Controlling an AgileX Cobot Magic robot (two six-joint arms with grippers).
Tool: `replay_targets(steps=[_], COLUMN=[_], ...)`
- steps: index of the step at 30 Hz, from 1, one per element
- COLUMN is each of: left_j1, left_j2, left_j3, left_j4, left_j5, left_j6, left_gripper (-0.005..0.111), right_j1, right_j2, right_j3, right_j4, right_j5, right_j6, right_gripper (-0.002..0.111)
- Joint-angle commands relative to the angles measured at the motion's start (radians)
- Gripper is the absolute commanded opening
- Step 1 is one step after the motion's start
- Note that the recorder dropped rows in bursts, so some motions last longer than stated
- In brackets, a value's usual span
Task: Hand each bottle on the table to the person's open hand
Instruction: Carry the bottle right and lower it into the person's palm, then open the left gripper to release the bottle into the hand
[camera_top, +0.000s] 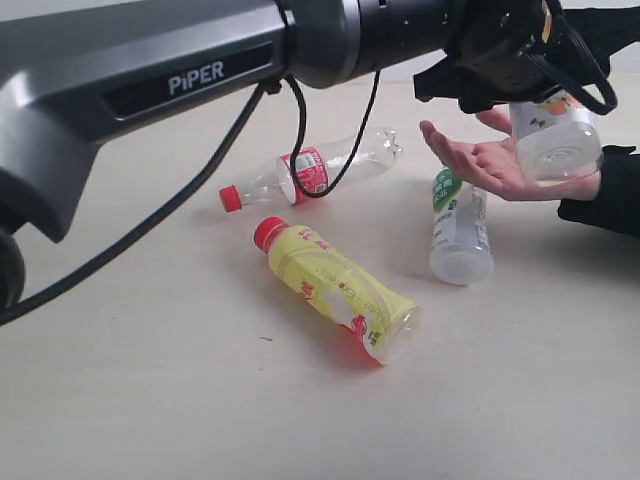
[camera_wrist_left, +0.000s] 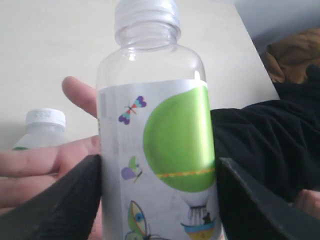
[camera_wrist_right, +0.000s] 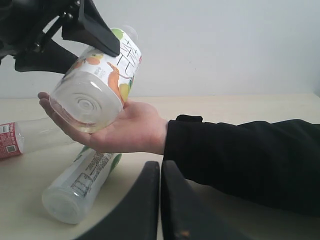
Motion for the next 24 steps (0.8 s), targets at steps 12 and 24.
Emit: replay_targets(steps=[12,24], left_j1=[0.020,0.032], left_j2=[0.081,0.101], left_j3=[0.004,0.004], left_j4=[0.066,0.062], left_j5=[-0.094,-0.046], left_j6=[-0.120,-0.134], left_gripper=[0.000,0.000], right_j1=[-0.006,-0.006], right_j2=[-0.006,-0.006], right_j3=[0.005,0.005], right_j4=[0.000,0.000], right_j5=[-0.005,-0.005], right_j6=[-0.003,-0.003], right_gripper=[0.002,0.002])
